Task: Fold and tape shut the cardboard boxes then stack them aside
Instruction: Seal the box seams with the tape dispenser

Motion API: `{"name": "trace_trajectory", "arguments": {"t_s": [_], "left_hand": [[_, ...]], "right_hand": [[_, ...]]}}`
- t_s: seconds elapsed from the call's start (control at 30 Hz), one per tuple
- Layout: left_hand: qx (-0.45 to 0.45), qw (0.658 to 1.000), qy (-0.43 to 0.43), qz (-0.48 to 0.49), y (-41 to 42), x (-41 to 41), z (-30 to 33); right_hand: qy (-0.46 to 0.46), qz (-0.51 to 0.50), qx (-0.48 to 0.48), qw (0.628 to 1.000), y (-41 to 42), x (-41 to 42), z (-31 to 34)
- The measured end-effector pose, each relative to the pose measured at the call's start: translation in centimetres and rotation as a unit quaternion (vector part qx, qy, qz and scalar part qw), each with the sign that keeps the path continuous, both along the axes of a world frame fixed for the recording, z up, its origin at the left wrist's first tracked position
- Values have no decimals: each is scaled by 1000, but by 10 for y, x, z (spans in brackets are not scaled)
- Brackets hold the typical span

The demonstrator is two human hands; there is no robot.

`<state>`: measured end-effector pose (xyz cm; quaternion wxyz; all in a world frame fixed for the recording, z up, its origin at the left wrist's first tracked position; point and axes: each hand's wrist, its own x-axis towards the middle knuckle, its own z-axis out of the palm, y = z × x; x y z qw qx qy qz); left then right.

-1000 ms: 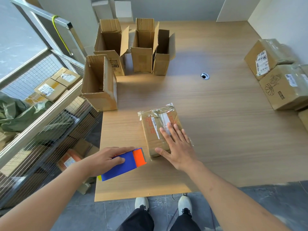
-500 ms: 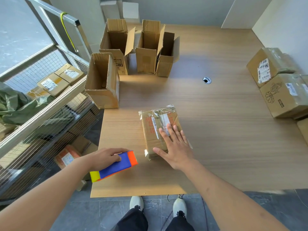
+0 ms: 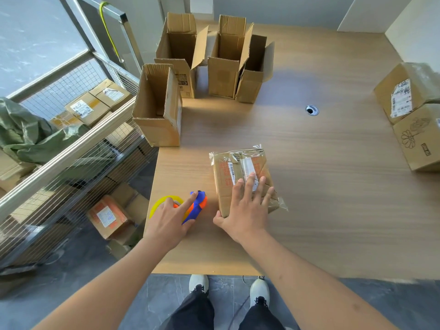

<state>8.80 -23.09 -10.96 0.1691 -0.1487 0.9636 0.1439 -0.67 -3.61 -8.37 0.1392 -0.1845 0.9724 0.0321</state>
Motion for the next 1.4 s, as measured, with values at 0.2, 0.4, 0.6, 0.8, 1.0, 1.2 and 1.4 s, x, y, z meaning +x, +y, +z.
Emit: {"name": "trace_trajectory", "arguments": {"t_s": [0.2,0.4,0.6,0.8,1.0,1.2,1.4], "left_hand": [[-10,1000,25,-14,4,4,-7],[-33,998,50,-9,12,-4,8],[38,973,204,-103,37,-22,29],[45,958,219,-181,74,-40,25],[57,951,253,-169,81,-45,6],[71,937,257,-226,71,-38,-6],[67,945,235,-216,71,-38,-4]], "right_hand": [[23,6,0,1000,4,-1,-17],[-45,15,8,999,8,-3,-1],[-96,106,-20,990,53,-28,23],[-67,185,-64,978,81,-55,30],[70,207,-103,970,95,-49,-8],[195,265,-120,937,111,-51,-46],[152,303,-204,918,123,-61,-44]]}}
